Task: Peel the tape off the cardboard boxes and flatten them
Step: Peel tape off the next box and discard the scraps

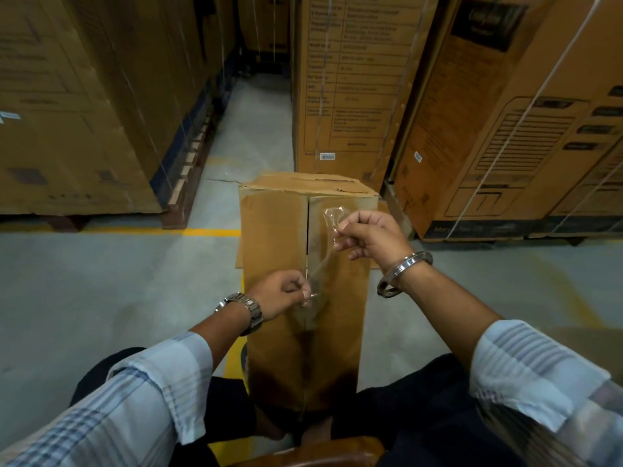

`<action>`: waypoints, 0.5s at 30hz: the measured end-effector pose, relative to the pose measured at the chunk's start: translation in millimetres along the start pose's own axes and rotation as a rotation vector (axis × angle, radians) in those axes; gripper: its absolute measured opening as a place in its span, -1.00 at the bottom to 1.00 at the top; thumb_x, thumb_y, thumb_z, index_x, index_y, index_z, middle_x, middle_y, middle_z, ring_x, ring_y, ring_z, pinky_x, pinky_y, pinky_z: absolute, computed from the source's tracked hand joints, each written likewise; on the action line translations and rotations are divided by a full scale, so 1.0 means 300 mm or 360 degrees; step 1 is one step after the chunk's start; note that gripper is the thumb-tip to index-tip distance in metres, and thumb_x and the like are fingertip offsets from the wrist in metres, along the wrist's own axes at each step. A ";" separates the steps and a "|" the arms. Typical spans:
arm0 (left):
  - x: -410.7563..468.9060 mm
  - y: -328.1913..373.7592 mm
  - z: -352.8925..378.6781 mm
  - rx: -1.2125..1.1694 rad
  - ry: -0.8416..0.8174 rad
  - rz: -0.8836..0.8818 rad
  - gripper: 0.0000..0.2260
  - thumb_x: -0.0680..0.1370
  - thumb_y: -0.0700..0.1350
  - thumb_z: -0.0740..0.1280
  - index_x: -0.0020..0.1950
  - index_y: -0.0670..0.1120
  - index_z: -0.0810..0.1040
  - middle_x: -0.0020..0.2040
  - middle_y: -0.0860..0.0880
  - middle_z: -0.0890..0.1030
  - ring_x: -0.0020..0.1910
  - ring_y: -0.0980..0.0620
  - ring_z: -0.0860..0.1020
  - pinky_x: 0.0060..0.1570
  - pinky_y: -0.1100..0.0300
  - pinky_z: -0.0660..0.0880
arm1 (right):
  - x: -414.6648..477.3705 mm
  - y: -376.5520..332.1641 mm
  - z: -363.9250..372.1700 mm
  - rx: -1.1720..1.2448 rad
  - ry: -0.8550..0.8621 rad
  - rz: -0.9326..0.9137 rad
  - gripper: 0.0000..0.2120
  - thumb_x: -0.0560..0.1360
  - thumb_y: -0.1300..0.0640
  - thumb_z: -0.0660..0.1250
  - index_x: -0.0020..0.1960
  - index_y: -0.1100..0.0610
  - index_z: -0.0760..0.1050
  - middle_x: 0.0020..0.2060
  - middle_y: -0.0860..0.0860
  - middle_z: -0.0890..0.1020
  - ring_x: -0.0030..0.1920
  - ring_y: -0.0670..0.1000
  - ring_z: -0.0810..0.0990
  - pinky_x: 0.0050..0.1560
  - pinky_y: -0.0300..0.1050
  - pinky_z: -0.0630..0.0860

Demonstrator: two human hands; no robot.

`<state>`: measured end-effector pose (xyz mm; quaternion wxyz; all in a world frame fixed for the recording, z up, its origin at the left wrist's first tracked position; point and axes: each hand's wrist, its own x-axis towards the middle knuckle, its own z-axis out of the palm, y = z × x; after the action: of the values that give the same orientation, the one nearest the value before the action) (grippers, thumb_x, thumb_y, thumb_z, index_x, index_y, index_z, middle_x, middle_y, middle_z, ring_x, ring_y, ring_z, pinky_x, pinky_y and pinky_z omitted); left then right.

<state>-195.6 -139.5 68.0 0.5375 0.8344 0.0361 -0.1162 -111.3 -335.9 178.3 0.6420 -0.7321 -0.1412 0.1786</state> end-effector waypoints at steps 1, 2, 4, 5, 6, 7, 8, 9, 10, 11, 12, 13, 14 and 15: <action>0.000 0.005 0.006 -0.0064 -0.0034 -0.0010 -0.95 0.59 -0.20 0.38 -0.07 -0.08 0.59 -0.09 -0.11 0.73 -0.02 -0.11 0.70 0.13 -0.13 0.61 | 0.004 0.004 -0.004 -0.0043 0.0024 -0.0026 -0.89 0.55 0.27 0.37 -0.16 0.16 0.56 -0.25 0.06 0.71 -0.25 0.03 0.69 -0.38 -0.20 0.52; -0.003 0.012 0.014 -0.0127 -0.0068 -0.0018 -0.94 0.59 -0.25 0.37 -0.06 -0.12 0.57 -0.11 -0.14 0.71 -0.06 -0.12 0.70 0.09 -0.13 0.63 | 0.007 0.012 -0.006 -0.0107 0.0058 -0.0049 -0.90 0.54 0.26 0.38 -0.15 0.15 0.55 -0.24 0.06 0.70 -0.24 0.02 0.68 -0.37 -0.20 0.51; -0.014 0.023 0.029 -0.0251 -0.0100 -0.0039 -0.94 0.60 -0.27 0.35 -0.05 -0.16 0.53 -0.14 -0.16 0.67 -0.18 -0.02 0.69 -0.01 -0.03 0.66 | 0.008 0.043 -0.005 -0.0281 0.0125 -0.0070 -0.93 0.50 0.23 0.44 -0.11 0.16 0.55 -0.20 0.07 0.68 -0.22 0.01 0.63 -0.31 -0.16 0.53; -0.022 0.029 0.033 -0.0294 -0.0104 -0.0054 -0.95 0.60 -0.25 0.35 -0.05 -0.16 0.53 -0.13 -0.16 0.68 -0.23 0.02 0.69 -0.08 0.04 0.65 | 0.005 0.067 -0.003 -0.0387 0.0134 -0.0062 -0.90 0.48 0.20 0.48 -0.08 0.16 0.55 -0.16 0.07 0.66 -0.19 0.01 0.61 -0.24 -0.12 0.54; -0.029 0.031 0.032 -0.0330 -0.0101 -0.0074 -0.95 0.61 -0.21 0.36 -0.04 -0.15 0.53 -0.11 -0.17 0.70 -0.24 0.03 0.68 -0.12 0.10 0.63 | 0.000 0.093 -0.002 -0.0518 0.0112 -0.0043 -0.83 0.45 0.14 0.51 -0.03 0.14 0.56 -0.11 0.06 0.66 -0.14 0.02 0.61 -0.17 -0.11 0.56; -0.034 0.034 0.028 -0.0364 -0.0089 -0.0093 -0.95 0.61 -0.17 0.37 -0.03 -0.13 0.54 -0.09 -0.15 0.72 -0.24 0.02 0.69 -0.14 0.12 0.62 | -0.008 0.120 0.000 -0.0681 0.0066 -0.0015 -0.75 0.43 0.08 0.54 0.03 0.11 0.57 -0.04 0.03 0.65 -0.07 0.00 0.60 -0.10 -0.13 0.55; -0.039 0.036 0.021 -0.0401 -0.0075 -0.0110 -0.94 0.60 -0.14 0.38 -0.01 -0.11 0.55 -0.09 -0.12 0.73 -0.23 -0.01 0.69 -0.13 0.11 0.61 | -0.019 0.144 0.001 -0.0844 -0.0002 0.0015 -0.65 0.40 0.02 0.56 0.12 0.07 0.56 0.03 -0.02 0.62 0.02 -0.02 0.58 -0.05 -0.17 0.53; -0.042 0.038 0.014 -0.0436 -0.0066 -0.0120 -0.93 0.60 -0.12 0.38 0.00 -0.11 0.56 -0.09 -0.09 0.74 -0.23 -0.02 0.69 -0.10 0.08 0.62 | -0.030 0.165 0.005 -0.0984 -0.0082 0.0054 -0.55 0.38 -0.03 0.57 0.21 0.04 0.53 0.09 -0.07 0.57 0.09 -0.04 0.54 -0.02 -0.18 0.49; -0.046 0.042 0.006 -0.0470 -0.0059 -0.0129 -0.93 0.60 -0.12 0.38 0.02 -0.11 0.56 -0.10 -0.07 0.74 -0.23 -0.01 0.70 -0.07 0.05 0.63 | -0.046 0.182 0.011 -0.1103 -0.0164 0.0095 -0.46 0.37 -0.06 0.57 0.28 0.01 0.50 0.14 -0.11 0.51 0.14 -0.06 0.49 0.02 -0.15 0.47; -0.052 0.050 0.001 -0.0500 -0.0050 -0.0134 -0.93 0.60 -0.14 0.38 0.04 -0.12 0.57 -0.11 -0.05 0.74 -0.24 0.00 0.70 -0.07 0.02 0.64 | -0.060 0.206 0.018 -0.1202 -0.0247 0.0135 -0.42 0.36 -0.08 0.57 0.32 -0.02 0.49 0.17 -0.13 0.46 0.17 -0.06 0.45 0.06 -0.11 0.46; -0.058 0.061 -0.003 -0.0536 -0.0037 -0.0136 -0.92 0.59 -0.16 0.39 0.05 -0.14 0.58 -0.12 -0.05 0.73 -0.27 0.02 0.70 -0.08 0.02 0.65 | -0.072 0.234 0.027 -0.1258 -0.0330 0.0175 -0.41 0.36 -0.08 0.57 0.34 -0.04 0.48 0.20 -0.12 0.44 0.19 -0.05 0.44 0.10 -0.09 0.45; -0.064 0.077 -0.004 -0.0593 -0.0014 -0.0127 -0.92 0.59 -0.17 0.39 0.05 -0.15 0.59 -0.11 -0.05 0.73 -0.30 0.03 0.69 -0.11 0.02 0.66 | -0.084 0.264 0.040 -0.1243 -0.0417 0.0233 -0.42 0.37 -0.06 0.57 0.34 -0.05 0.49 0.24 -0.10 0.46 0.23 -0.04 0.44 0.12 -0.08 0.43; -0.070 0.096 -0.006 -0.0673 0.0014 -0.0112 -0.93 0.59 -0.19 0.39 0.04 -0.16 0.61 -0.07 -0.06 0.72 -0.31 0.03 0.68 -0.14 0.03 0.67 | -0.101 0.291 0.057 -0.1150 -0.0480 0.0275 -0.44 0.39 -0.02 0.57 0.35 -0.04 0.49 0.27 -0.08 0.48 0.25 -0.03 0.45 0.15 -0.08 0.43; -0.075 0.117 -0.009 -0.0761 0.0039 -0.0091 -0.96 0.58 -0.20 0.39 0.01 -0.14 0.63 -0.02 -0.08 0.72 -0.30 0.02 0.67 -0.17 0.05 0.67 | -0.115 0.318 0.076 -0.0991 -0.0509 0.0303 -0.49 0.41 0.05 0.56 0.32 -0.03 0.51 0.28 -0.06 0.53 0.26 -0.02 0.48 0.18 -0.07 0.45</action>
<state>-210.5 -150.5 105.6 0.7157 0.6835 0.0926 -0.1095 -154.7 -343.6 83.9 0.3387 -0.8651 -0.2186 0.2984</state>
